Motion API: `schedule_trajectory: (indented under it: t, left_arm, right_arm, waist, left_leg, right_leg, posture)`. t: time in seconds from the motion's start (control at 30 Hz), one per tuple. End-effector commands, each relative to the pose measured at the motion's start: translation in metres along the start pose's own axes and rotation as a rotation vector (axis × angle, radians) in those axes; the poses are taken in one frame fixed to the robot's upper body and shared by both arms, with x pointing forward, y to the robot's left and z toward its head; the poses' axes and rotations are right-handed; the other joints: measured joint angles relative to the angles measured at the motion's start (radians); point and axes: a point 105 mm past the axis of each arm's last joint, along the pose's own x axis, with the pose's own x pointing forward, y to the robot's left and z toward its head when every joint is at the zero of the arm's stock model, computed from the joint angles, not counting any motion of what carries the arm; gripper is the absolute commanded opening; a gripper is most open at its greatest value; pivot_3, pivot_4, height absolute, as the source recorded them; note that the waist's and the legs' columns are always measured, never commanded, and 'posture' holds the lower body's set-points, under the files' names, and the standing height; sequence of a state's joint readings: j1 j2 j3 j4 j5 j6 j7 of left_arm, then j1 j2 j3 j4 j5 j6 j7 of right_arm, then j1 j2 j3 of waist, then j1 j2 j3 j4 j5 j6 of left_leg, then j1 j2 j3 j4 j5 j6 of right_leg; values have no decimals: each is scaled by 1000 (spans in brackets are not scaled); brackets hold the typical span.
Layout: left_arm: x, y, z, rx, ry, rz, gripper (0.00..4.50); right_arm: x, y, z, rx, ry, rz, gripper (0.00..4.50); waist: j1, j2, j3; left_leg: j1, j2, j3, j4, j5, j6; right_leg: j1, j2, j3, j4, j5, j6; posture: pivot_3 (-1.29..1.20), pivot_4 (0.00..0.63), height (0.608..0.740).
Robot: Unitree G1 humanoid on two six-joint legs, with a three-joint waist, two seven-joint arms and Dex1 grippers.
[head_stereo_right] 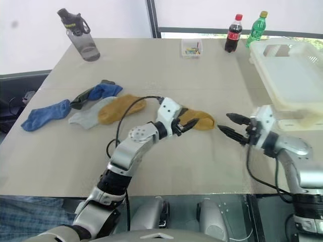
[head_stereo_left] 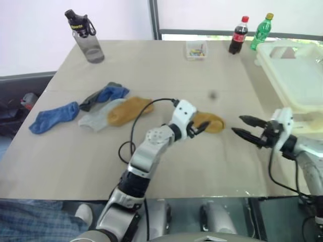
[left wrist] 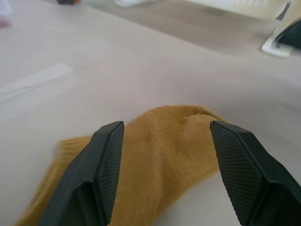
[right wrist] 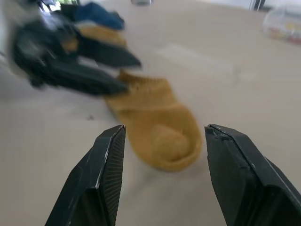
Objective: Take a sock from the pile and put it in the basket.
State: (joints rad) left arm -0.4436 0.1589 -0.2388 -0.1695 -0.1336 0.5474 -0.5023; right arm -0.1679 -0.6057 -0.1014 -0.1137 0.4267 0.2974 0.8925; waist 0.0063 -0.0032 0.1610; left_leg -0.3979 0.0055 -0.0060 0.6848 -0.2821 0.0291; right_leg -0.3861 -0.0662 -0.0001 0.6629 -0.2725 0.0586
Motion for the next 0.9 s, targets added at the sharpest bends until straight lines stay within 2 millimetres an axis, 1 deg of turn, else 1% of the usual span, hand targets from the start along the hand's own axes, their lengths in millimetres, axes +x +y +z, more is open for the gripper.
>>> schedule_trajectory:
  t: [0.03,0.1,0.17,0.27,0.3,0.33,0.4,0.5,0.6,0.63,0.83,0.9]
  left_arm:
    - [-31,-7,26,10,-107,-91,3120]
    - [-58,-7,24,28,-81,-163,3120]
    - [-77,0,21,51,-47,-183,3120]
    - [-103,16,25,43,-36,-176,3120]
    - [-114,17,27,32,-35,-189,3120]
    - [-121,18,28,23,-32,-200,3120]
    - [-132,16,32,3,-37,-220,3120]
    - [-139,12,36,-12,-44,-236,3176]
    - [-140,12,38,-17,-53,-229,3176]
    - [-139,13,39,-16,-59,-219,3176]
    - [-137,14,39,-18,-63,-211,3176]
    - [-137,15,39,-16,-64,-206,3176]
  right_arm:
    - [16,-4,3,-41,16,-17,2760]
    - [25,-10,-8,-37,84,-53,2760]
    - [27,-19,-22,-22,167,-114,2760]
    - [32,-27,-21,18,158,-165,2760]
    - [34,-26,-23,19,167,-152,2760]
    - [35,-24,-25,20,181,-140,2760]
    - [35,-22,-29,21,204,-123,2760]
    - [35,-19,-30,25,200,-111,2023]
    - [33,-20,-30,26,200,-108,485]
    - [31,-21,-30,29,199,-110,89]
    - [23,-24,-23,58,170,-99,89]
    - [17,-22,-16,55,143,-65,89]
  waist:
    - [-1,0,0]
    - [-8,0,0]
    - [-12,0,0]
    - [-3,0,0]
    - [5,0,0]
    - [-1,-1,1]
    - [-8,-1,2]
    - [-8,-1,1]
    - [-7,-1,1]
    - [-7,-1,1]
    - [-8,-1,1]
    - [-8,-1,1]
  left_leg:
    - [0,0,0,0,0,0]
    - [0,0,1,0,0,0]
    - [0,0,1,0,0,0]
    - [0,0,-1,0,0,0]
    - [0,0,0,0,0,0]
    - [0,-1,0,0,0,0]
    - [0,0,0,0,0,0]
    - [0,0,0,-1,0,0]
    - [0,0,0,0,-1,1]
    - [0,0,0,0,-1,2]
    - [1,0,-1,0,-1,2]
    - [0,0,0,0,-1,2]
  right_leg:
    - [0,0,0,0,0,0]
    - [0,0,1,0,0,0]
    - [0,0,1,0,0,0]
    - [0,-1,-1,0,0,0]
    - [0,-1,-1,0,0,0]
    - [0,-1,0,-1,0,0]
    - [0,-1,0,-1,0,0]
    - [-1,0,0,-1,0,0]
    - [0,-1,0,-1,0,0]
    - [1,-1,0,0,0,0]
    - [0,0,0,0,0,0]
    - [0,0,0,0,0,0]
  posture:
    - [0,150,740]
    - [0,150,740]
    - [0,150,740]
    - [0,150,740]
    - [0,150,740]
    - [0,150,740]
    - [0,150,740]
    - [0,150,740]
    - [0,150,740]
    - [0,150,740]
    - [0,150,740]
    - [0,150,740]
